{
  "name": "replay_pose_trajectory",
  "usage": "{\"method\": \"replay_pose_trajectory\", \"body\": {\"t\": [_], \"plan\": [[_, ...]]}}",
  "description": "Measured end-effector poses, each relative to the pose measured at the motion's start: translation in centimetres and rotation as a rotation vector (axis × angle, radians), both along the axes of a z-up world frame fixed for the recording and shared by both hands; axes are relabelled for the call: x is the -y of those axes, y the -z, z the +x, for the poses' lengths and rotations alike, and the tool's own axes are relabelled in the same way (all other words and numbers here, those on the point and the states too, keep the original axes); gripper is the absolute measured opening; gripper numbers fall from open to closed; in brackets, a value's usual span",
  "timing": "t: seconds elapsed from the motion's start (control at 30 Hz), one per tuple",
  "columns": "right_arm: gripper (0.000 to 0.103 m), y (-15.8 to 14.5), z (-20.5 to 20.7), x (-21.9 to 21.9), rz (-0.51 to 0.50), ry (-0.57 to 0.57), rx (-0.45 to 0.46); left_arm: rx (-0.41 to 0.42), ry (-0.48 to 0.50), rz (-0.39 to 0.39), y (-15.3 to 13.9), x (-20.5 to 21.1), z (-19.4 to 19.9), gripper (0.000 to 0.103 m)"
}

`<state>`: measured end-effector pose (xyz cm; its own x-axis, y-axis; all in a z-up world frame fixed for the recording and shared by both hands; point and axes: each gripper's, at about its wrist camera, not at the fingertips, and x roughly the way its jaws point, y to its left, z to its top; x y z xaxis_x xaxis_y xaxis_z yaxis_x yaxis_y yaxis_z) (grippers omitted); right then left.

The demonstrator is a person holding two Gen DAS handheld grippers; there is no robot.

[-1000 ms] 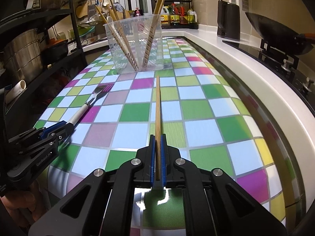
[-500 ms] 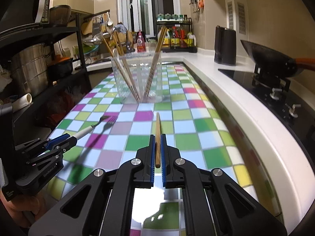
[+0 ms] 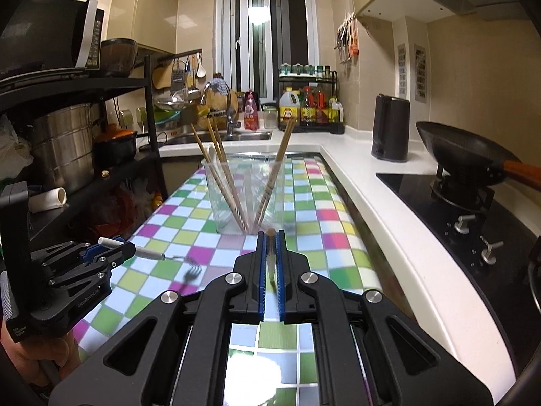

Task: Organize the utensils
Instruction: 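Carry the fork above the container with the left tool while the right tool carries its chopstick there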

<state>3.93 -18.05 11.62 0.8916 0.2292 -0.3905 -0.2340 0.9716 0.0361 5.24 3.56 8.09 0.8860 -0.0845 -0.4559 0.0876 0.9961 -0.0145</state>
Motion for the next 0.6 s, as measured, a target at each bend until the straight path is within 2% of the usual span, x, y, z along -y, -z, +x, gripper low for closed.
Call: {"method": "replay_pose_trajectory", "body": {"t": [0.27, 0.6], "plan": [[0.005, -3.4, 0.7, -0.4, -0.001, -0.029, 0.051, 0.003, 0.028, -0.036, -3.0, -0.7, 1.2, 0.017], [0.006, -5.6, 3.0, -1.4, -0.014, -0.065, 0.002, -0.012, 0.052, -0.068, -4.9, -0.8, 2.5, 0.017]]}}
